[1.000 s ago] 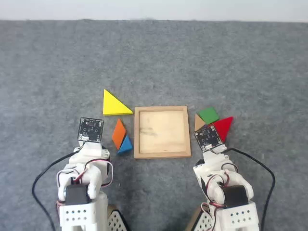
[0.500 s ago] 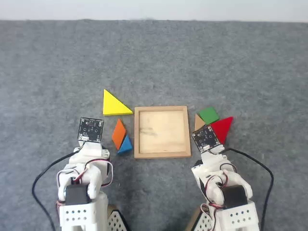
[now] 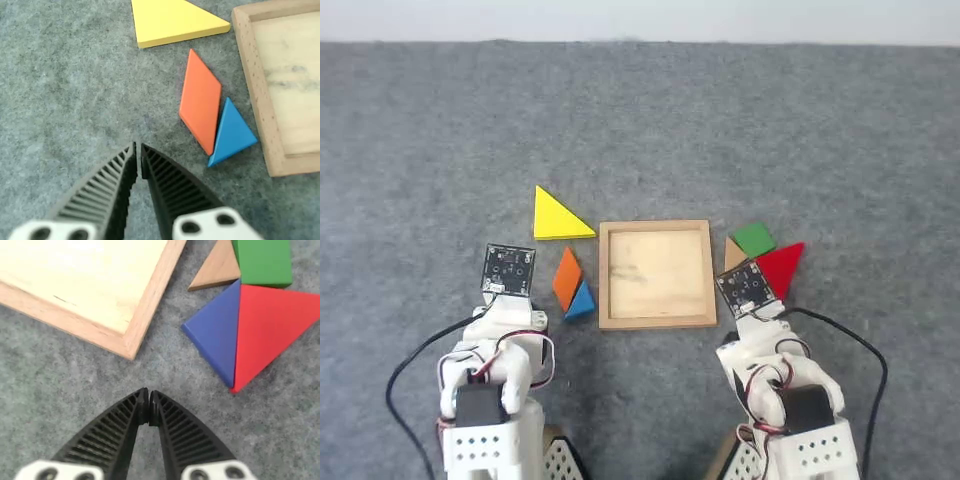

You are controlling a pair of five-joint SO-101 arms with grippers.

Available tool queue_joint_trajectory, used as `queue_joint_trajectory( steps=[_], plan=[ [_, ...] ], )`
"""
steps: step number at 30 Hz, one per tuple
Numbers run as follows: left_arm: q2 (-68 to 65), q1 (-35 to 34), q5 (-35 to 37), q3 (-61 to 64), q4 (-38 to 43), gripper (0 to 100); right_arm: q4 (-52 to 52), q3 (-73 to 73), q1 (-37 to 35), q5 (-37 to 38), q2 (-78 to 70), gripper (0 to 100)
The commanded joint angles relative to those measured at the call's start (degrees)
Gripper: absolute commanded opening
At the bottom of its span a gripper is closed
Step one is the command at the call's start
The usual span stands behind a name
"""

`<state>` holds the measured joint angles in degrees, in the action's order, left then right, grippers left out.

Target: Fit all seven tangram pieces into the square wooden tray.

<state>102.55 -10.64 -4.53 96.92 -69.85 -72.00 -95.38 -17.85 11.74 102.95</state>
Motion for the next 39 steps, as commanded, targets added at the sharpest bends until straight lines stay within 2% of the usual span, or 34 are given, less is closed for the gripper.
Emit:
queue_joint_trajectory(
  steps=[1,6,10,13,19,27,30,33,36,39],
  plan=[
    [0.79,-0.09,-0.26,-0.48,-0.18,1,6.37,-0.88,-0.04,0.62,1.01,2.7],
    [0.79,-0.09,-0.26,-0.48,-0.18,1,16.31,5.63,-0.31,0.09,1.01,2.4],
    [0.79,-0.09,-0.26,-0.48,-0.18,1,18.68,16.53,-0.31,-0.26,0.75,2.7],
    [0.79,-0.09,-0.26,-0.48,-0.18,1,18.68,22.33,-0.66,-6.15,-0.75,3.1],
    [0.79,0.0,-0.26,-0.48,-0.18,1,18.77,28.92,-4.35,-16.44,-22.99,18.5],
    [0.88,-0.35,-0.35,-0.48,-0.18,1,19.74,36.84,-4.09,-16.97,-51.65,19.5],
    [1.05,1.41,-2.55,-1.19,1.41,1,22.11,36.92,-0.57,-17.23,-58.59,20.7],
    [1.05,-1.49,-10.55,-4.09,2.99,2,23.87,37.01,2.51,-18.81,-63.52,26.8],
    [1.05,-4.84,-17.93,-8.57,7.91,2,23.52,38.15,2.15,-19.08,-66.07,31.6],
    [0.53,-4.75,-12.57,-15.16,11.43,2,23.43,38.07,0.84,-19.08,-66.15,32.3]
  ],
)
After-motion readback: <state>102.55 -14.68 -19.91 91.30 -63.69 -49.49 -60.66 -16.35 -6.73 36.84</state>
